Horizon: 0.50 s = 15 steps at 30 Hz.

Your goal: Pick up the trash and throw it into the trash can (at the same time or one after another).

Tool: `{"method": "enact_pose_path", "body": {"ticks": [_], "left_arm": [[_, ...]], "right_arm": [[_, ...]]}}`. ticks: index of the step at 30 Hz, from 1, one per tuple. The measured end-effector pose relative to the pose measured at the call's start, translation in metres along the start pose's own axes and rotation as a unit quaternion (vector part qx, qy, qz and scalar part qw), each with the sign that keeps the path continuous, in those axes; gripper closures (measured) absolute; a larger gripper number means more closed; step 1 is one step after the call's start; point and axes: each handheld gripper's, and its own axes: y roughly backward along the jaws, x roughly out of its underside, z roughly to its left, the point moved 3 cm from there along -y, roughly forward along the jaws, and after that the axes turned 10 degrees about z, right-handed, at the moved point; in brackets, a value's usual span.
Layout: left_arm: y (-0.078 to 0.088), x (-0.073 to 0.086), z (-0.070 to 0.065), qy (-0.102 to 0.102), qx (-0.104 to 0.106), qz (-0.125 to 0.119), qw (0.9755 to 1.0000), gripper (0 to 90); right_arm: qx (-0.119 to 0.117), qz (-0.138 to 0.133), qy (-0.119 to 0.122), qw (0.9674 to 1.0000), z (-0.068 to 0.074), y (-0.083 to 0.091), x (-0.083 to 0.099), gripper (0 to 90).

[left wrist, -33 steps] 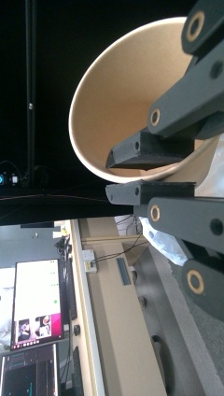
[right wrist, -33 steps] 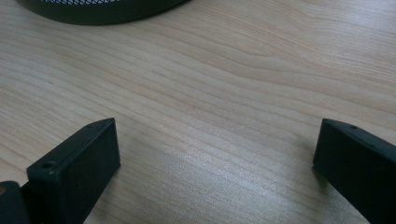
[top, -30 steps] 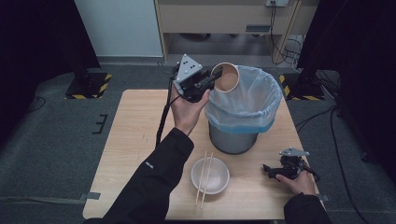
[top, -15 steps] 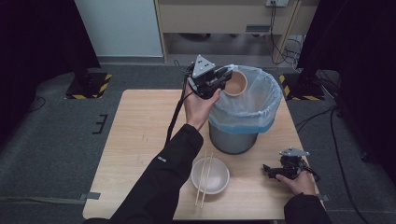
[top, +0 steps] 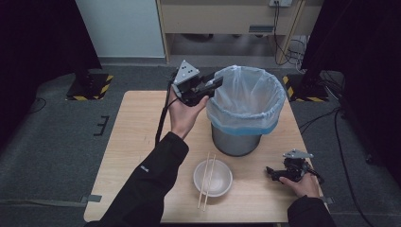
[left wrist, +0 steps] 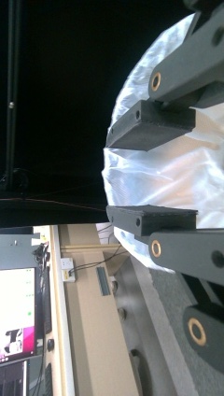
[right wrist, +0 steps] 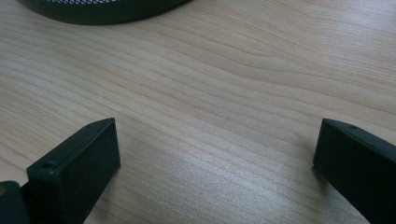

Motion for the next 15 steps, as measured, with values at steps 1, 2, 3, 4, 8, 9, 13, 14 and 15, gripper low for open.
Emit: {"method": "enact_pose_path", "body": {"ticks": [1,2,3,4,8,9,13,14,15], "left_arm": [[0.004,0.002,0.001,0.0,0.001,-0.001,1.0,59.7],[0.008,0.004,0.001,-0.002,0.0,0.001,1.0,59.1],[0.011,0.006,0.001,-0.005,-0.001,0.003,1.0,58.8],[0.016,0.008,0.002,-0.006,0.0,0.005,1.0,58.7],[0.029,0.02,-0.002,-0.016,0.002,0.014,0.9998,57.8],[0.032,0.024,-0.003,-0.017,0.002,0.015,0.9997,57.6],[0.043,0.039,-0.007,-0.018,0.005,0.024,0.9995,56.8],[0.046,0.044,-0.009,-0.018,0.005,0.028,0.9994,56.7],[0.047,0.048,-0.01,-0.018,0.005,0.03,0.9994,56.7]], "right_arm": [[0.0,0.001,-0.001,1.0,0.0,0.0,0.0,0.8],[-0.001,0.001,-0.001,1.0,0.0,0.0,0.0,0.8],[-0.001,0.002,-0.002,1.0,0.0,0.0,0.0,0.8],[0.0,0.002,0.001,1.0,0.0,0.0,0.0,0.7],[0.0,0.002,0.001,1.0,0.0,0.0,0.0,0.8],[0.0,0.002,0.0,1.0,0.0,0.0,0.0,0.8],[0.0,0.002,0.001,1.0,0.0,0.0,0.0,0.8],[0.0,0.002,0.0,1.0,0.0,0.0,0.0,0.8],[0.0,0.002,0.001,1.0,0.0,0.0,0.0,0.8]]}}
